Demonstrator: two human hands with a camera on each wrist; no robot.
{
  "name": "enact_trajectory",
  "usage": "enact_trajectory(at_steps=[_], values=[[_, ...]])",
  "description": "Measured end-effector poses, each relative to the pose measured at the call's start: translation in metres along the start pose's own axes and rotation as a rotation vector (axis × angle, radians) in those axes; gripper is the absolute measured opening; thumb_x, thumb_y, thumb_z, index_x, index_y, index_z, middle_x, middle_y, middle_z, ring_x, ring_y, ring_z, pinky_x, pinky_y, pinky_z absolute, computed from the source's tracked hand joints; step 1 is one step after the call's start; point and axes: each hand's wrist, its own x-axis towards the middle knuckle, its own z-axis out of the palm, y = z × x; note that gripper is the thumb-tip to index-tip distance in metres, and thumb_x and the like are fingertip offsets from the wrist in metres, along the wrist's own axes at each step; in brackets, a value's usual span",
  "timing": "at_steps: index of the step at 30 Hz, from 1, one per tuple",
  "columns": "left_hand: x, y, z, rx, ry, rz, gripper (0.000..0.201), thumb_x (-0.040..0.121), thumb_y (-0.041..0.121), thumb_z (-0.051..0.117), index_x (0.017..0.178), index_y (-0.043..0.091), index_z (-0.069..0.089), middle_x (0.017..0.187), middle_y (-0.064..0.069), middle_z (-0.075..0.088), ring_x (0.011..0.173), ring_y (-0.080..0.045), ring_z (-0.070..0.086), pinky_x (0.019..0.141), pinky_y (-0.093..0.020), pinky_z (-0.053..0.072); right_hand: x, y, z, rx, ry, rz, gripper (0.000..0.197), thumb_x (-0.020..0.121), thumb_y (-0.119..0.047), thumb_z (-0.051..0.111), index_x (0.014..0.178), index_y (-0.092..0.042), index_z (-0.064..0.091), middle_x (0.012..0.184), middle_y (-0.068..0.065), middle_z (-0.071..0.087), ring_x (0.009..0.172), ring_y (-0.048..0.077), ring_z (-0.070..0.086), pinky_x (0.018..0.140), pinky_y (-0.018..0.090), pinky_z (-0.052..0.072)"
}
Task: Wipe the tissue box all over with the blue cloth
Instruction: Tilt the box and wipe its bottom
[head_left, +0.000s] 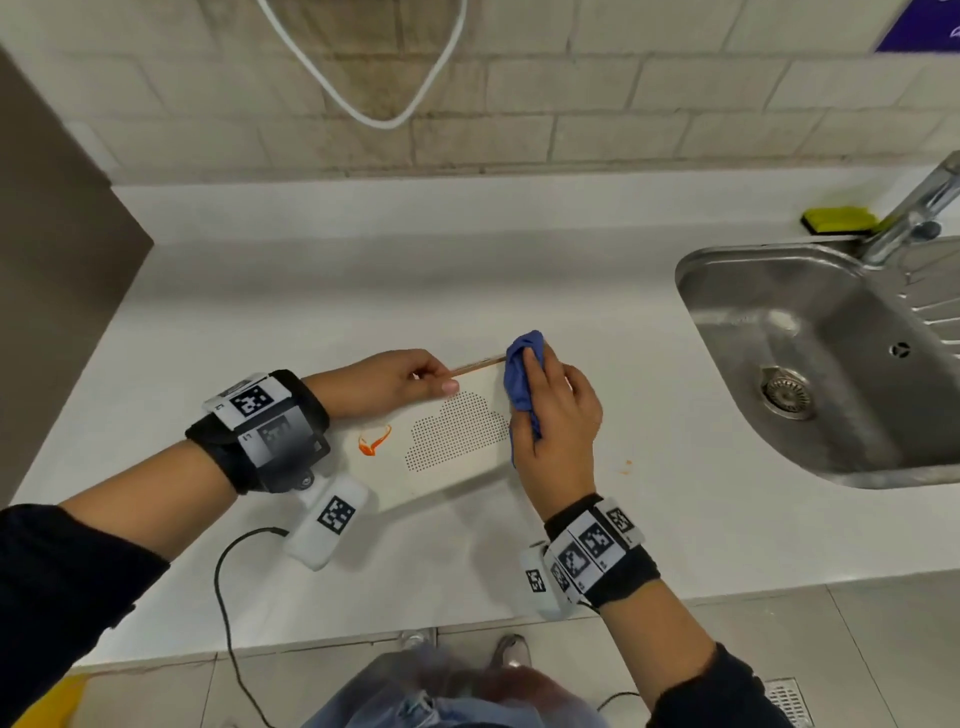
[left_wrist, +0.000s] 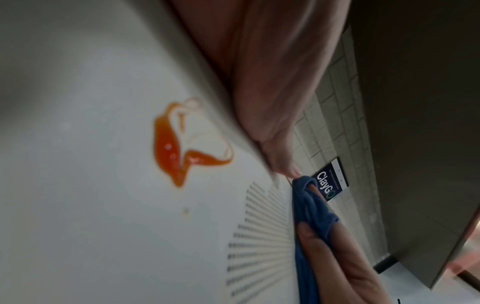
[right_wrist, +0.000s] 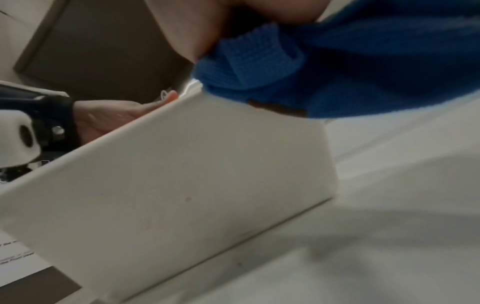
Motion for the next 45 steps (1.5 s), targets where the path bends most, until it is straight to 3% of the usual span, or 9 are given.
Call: enact_trajectory(at_steps=[5, 10, 15, 20, 24, 29, 38, 42, 45], values=[[0.006, -0.002, -0.008, 0.025, 0.044, -0.018, 0.019, 0.088, 0.042, 0.051, 0.098, 0.027, 0.058, 0.089, 0.017, 0.058, 0.082, 0.002, 0.051, 0.070, -0.015, 0.036, 0.006, 0.006, 0.003, 0.002, -0.011, -0.140, 0.038, 0.082, -0.006, 0.047, 0.117, -0.014, 0.060, 0.126, 0.006, 0.061, 0.099, 0.020, 0.040, 0.095, 0.017, 0.024], [0.008, -0.004, -0.009, -0.013, 0.044, -0.037, 0.025, 0.088, 0.044, 0.050, 0.102, 0.026, 0.060, 0.091, 0.017, 0.060, 0.083, 0.001, 0.053, 0.071, -0.016, 0.038, -0.002, 0.032, -0.019, 0.107, -0.143, -0.331, 0.028, 0.099, -0.026, 0.035, 0.104, -0.015, 0.060, 0.112, 0.007, 0.067, 0.098, 0.021, 0.043, 0.093, 0.023, 0.031], [0.005, -0.001, -0.010, -0.013, 0.061, -0.049, 0.034, 0.088, 0.048, 0.047, 0.106, 0.023, 0.060, 0.093, 0.014, 0.060, 0.082, -0.001, 0.052, 0.066, -0.020, 0.038, -0.015, 0.050, -0.053, 0.092, -0.253, -0.295, 0.029, 0.082, -0.002, 0.037, 0.087, -0.017, 0.061, 0.104, 0.008, 0.069, 0.090, 0.017, 0.043, 0.083, 0.020, 0.034], [0.000, 0.000, 0.001, -0.008, 0.130, -0.051, 0.043, 0.079, 0.061, 0.052, 0.099, 0.023, 0.062, 0.096, 0.007, 0.063, 0.088, -0.012, 0.057, 0.079, -0.028, 0.043, -0.005, 0.045, -0.084, 0.243, -0.131, 0.063, 0.034, 0.081, -0.011, 0.032, 0.091, -0.009, 0.064, 0.097, 0.008, 0.063, 0.086, 0.023, 0.056, 0.082, 0.036, 0.048], [-0.006, 0.018, 0.025, 0.223, 0.247, 0.000, 0.055, 0.071, 0.068, 0.051, 0.105, 0.026, 0.060, 0.094, 0.000, 0.061, 0.094, -0.023, 0.057, 0.087, -0.042, 0.040, -0.001, 0.030, -0.089, 0.537, 0.233, 0.431, 0.026, 0.080, -0.010, 0.037, 0.097, -0.026, 0.047, 0.102, -0.001, 0.054, 0.094, 0.006, 0.054, 0.087, 0.025, 0.044], [0.001, 0.034, 0.072, 0.427, 0.383, 0.003, 0.063, 0.077, 0.063, 0.051, 0.123, 0.019, 0.046, 0.119, -0.010, 0.053, 0.111, -0.030, 0.046, 0.091, -0.042, 0.035, -0.010, 0.031, -0.070, 0.829, 0.334, 0.778, 0.014, 0.087, -0.010, 0.040, 0.079, -0.020, 0.045, 0.071, 0.003, 0.042, 0.065, 0.014, 0.042, 0.063, 0.029, 0.036], [-0.004, 0.013, 0.068, 0.401, 0.350, 0.073, 0.087, 0.063, 0.074, 0.054, 0.134, 0.027, 0.036, 0.136, -0.003, 0.040, 0.126, -0.024, 0.034, 0.104, -0.041, 0.022, -0.019, 0.032, -0.066, 0.806, 0.258, 0.783, 0.014, 0.085, -0.012, 0.044, 0.076, -0.020, 0.050, 0.071, 0.003, 0.049, 0.066, 0.014, 0.048, 0.063, 0.029, 0.039], [-0.030, -0.037, 0.026, 0.442, 0.227, 0.066, 0.120, 0.040, 0.084, 0.059, 0.141, 0.042, 0.011, 0.156, -0.005, 0.007, 0.144, -0.026, 0.002, 0.113, -0.056, -0.009, -0.033, 0.037, -0.063, 0.798, 0.222, 0.793, 0.020, 0.092, -0.010, 0.044, 0.079, -0.020, 0.057, 0.076, 0.005, 0.056, 0.072, 0.016, 0.054, 0.071, 0.032, 0.043], [-0.029, -0.052, 0.025, 0.432, 0.127, 0.045, 0.134, 0.035, 0.087, 0.058, 0.143, 0.038, -0.004, 0.158, -0.009, -0.002, 0.145, -0.025, -0.002, 0.113, -0.057, -0.011, -0.046, 0.038, -0.056, 0.805, 0.198, 0.826, 0.015, 0.086, -0.021, 0.051, 0.077, -0.024, 0.063, 0.080, 0.008, 0.058, 0.080, 0.025, 0.053, 0.077, 0.042, 0.042]])
